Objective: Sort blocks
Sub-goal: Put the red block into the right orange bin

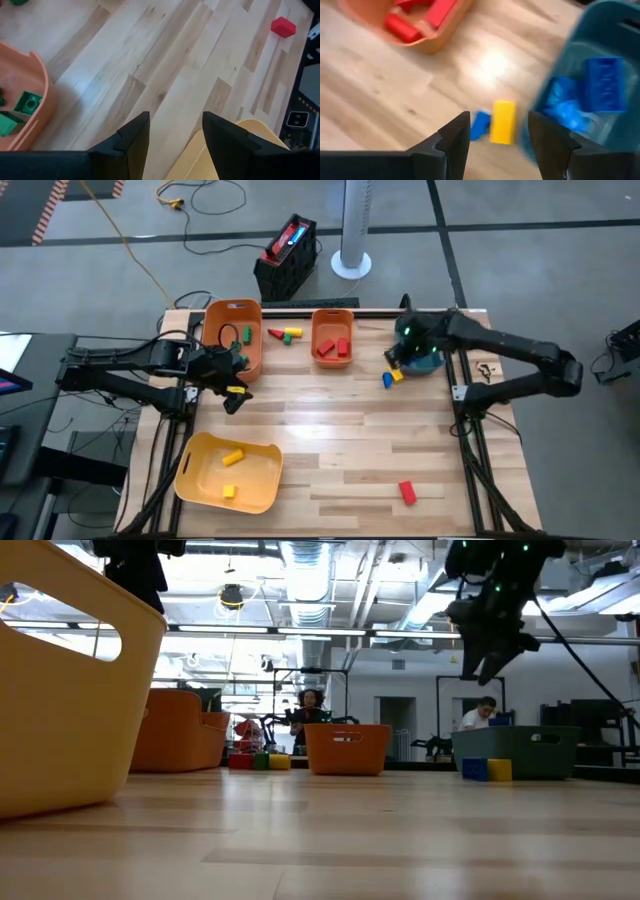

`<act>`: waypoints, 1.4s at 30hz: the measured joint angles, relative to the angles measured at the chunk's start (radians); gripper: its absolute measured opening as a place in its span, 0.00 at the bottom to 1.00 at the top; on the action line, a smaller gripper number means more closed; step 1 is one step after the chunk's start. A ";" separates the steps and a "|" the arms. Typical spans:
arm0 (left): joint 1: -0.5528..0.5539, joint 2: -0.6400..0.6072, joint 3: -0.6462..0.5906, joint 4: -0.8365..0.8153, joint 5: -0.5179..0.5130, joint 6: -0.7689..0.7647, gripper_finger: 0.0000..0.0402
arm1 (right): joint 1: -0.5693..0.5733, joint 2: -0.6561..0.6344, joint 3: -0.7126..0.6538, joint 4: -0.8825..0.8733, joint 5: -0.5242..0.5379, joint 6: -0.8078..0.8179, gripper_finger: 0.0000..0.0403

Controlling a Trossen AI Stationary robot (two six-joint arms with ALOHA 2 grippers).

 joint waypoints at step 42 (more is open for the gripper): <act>0.000 0.000 0.000 -0.005 0.071 0.041 0.44 | 0.843 0.002 -0.245 0.208 -0.374 1.072 0.48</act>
